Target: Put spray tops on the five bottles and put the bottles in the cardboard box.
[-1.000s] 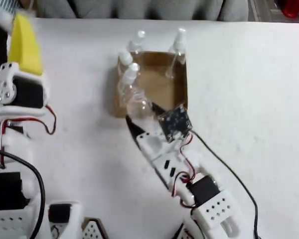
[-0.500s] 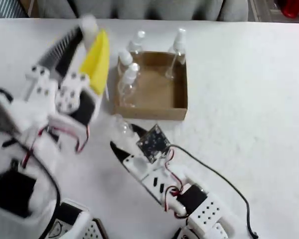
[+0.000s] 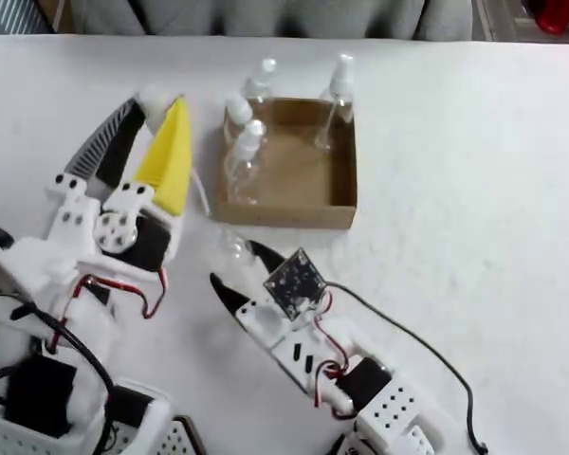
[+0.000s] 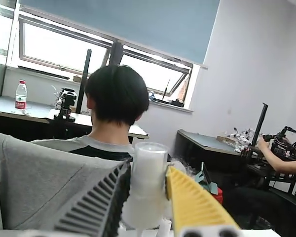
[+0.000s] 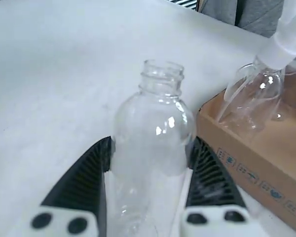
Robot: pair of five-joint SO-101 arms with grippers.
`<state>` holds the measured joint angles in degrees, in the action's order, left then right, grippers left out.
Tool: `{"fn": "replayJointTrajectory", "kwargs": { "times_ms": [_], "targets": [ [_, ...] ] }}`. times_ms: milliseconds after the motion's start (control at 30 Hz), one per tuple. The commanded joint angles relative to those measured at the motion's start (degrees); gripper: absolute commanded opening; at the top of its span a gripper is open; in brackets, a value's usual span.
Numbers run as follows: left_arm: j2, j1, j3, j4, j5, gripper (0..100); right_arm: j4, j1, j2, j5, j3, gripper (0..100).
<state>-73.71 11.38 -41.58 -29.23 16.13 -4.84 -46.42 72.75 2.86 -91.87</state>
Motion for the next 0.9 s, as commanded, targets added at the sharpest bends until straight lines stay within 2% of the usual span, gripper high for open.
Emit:
{"fn": "replayJointTrajectory", "kwargs": {
  "times_ms": [0, 100, 267, 467, 667, 867],
  "targets": [
    [-2.86, -0.84, -4.04, 2.99, 0.88, 2, 1.27, -0.48, 3.3, 0.26, -0.44, 1.5],
    [-5.23, -0.75, -5.89, 2.99, 1.23, 2, 0.84, -0.48, 7.25, 0.35, -1.76, 1.5],
    [-7.16, -0.75, -8.18, 2.99, 5.8, 2, 0.57, -0.48, 13.58, 0.35, -4.13, 1.5],
    [-7.16, -0.75, -8.26, 3.25, 5.89, 2, -6.2, -1.8, 18.42, 0.35, -3.96, 1.5],
    [-7.16, -1.19, -7.21, 10.29, 5.8, 2, -11.47, -4.09, 21.67, 0.53, -4.04, 1.5],
    [-7.43, -0.75, -1.93, 3.87, 5.89, 2, -11.82, -4.0, 22.2, 0.53, -4.04, 1.5]
  ]
}}
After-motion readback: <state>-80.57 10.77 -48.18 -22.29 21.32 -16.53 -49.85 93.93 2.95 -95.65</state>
